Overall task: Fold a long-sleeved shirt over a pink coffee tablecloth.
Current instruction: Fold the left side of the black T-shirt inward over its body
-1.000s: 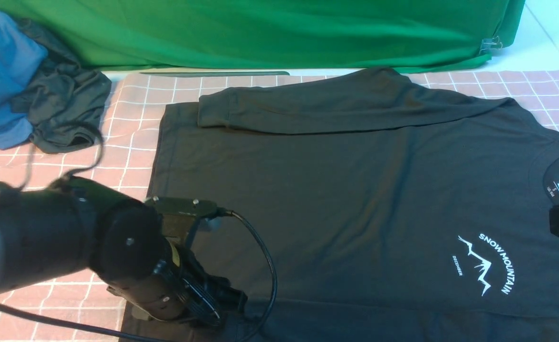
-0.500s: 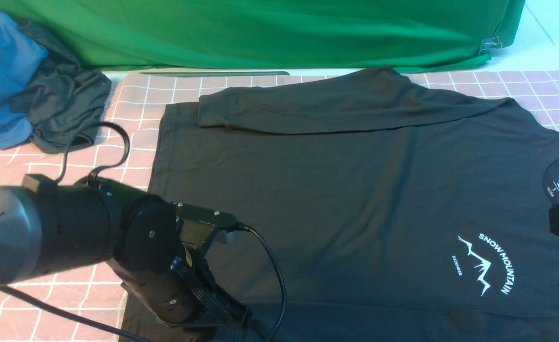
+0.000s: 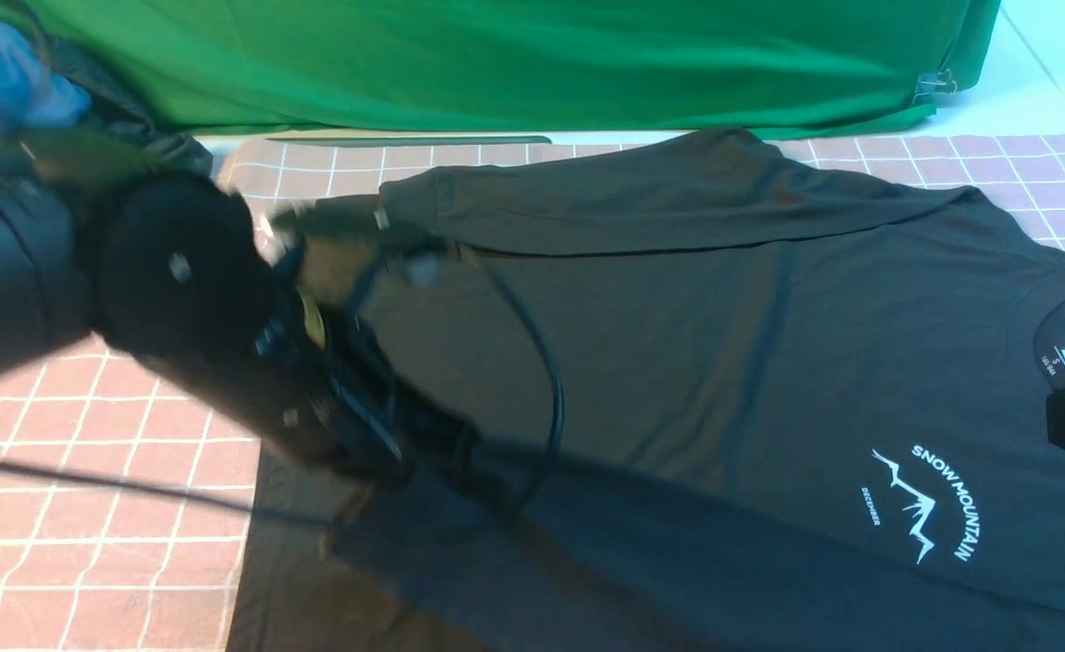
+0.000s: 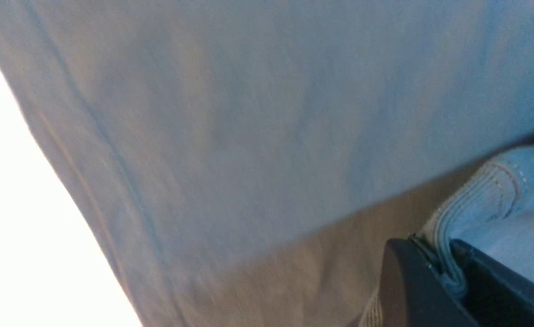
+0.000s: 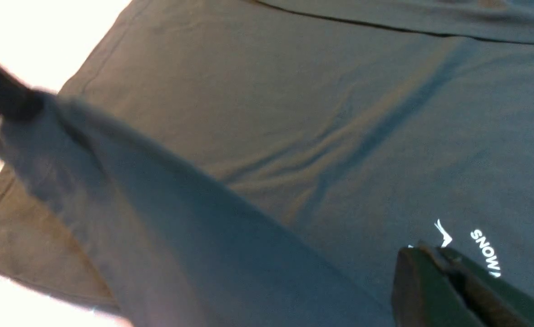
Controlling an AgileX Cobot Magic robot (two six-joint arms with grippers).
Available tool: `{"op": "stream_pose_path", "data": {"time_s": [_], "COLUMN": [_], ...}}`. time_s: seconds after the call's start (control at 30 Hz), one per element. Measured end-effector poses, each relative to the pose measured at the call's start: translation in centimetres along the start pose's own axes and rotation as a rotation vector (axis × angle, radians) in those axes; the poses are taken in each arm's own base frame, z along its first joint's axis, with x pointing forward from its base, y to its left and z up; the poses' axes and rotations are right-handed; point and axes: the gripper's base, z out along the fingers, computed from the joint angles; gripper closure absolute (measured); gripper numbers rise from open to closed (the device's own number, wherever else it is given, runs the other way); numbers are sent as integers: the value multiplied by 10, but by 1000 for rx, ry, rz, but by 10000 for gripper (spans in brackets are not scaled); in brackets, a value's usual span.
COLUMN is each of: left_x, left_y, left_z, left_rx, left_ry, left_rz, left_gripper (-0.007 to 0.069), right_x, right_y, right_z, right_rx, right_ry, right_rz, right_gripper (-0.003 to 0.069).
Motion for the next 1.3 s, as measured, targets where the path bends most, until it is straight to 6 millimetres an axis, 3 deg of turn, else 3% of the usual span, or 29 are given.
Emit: {"op": "stream_pose_path", "data": {"time_s": [0.17, 0.4, 0.67, 1.0, 1.3], "left_x": [-18, -32, -45, -56, -68], "left_y": [17, 46, 60, 67, 73], "left_z": [-7, 10, 27, 51, 71], "left_rx": [-31, -75, -96, -156, -230], "left_ry": [-61, -108, -183, -233, -312], "left_rz": [-63, -139, -157, -59, 133], "left_gripper": [577, 576, 576, 576, 576], "right_x": [-1, -2, -2, -2, -2], "right_y": [0, 0, 0, 0, 0], "right_z": [0, 0, 0, 0, 0], "right_rx": [-1, -2, -2, -3, -4], "right_ry": [-12, -15, -15, -15, -16], "right_rz": [0, 0, 0, 2, 2], "right_gripper": [621, 621, 621, 621, 617]}}
